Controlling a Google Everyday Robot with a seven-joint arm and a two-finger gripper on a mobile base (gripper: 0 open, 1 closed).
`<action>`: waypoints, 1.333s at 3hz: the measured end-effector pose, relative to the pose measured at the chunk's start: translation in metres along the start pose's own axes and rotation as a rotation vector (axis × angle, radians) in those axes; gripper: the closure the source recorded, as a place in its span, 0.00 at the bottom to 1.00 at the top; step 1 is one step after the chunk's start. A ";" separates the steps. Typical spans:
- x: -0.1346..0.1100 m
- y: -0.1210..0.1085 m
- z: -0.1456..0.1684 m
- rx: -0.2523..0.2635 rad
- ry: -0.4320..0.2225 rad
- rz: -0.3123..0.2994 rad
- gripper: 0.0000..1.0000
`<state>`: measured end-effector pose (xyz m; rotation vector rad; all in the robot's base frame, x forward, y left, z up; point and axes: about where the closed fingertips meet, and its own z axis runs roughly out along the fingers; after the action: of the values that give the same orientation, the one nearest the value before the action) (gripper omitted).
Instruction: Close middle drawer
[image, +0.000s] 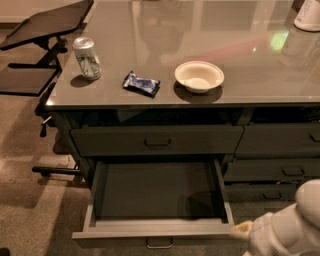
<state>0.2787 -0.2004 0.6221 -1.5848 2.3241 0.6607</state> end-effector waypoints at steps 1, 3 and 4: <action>0.012 0.008 0.065 -0.103 0.012 -0.007 0.50; 0.022 -0.008 0.170 -0.221 0.055 -0.015 0.96; 0.016 -0.027 0.198 -0.226 0.063 -0.025 0.81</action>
Offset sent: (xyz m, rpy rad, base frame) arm -0.0153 0.0717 -0.1832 0.0409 0.2249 0.1464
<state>0.2887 -0.1230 0.4380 -1.7500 2.3390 0.9080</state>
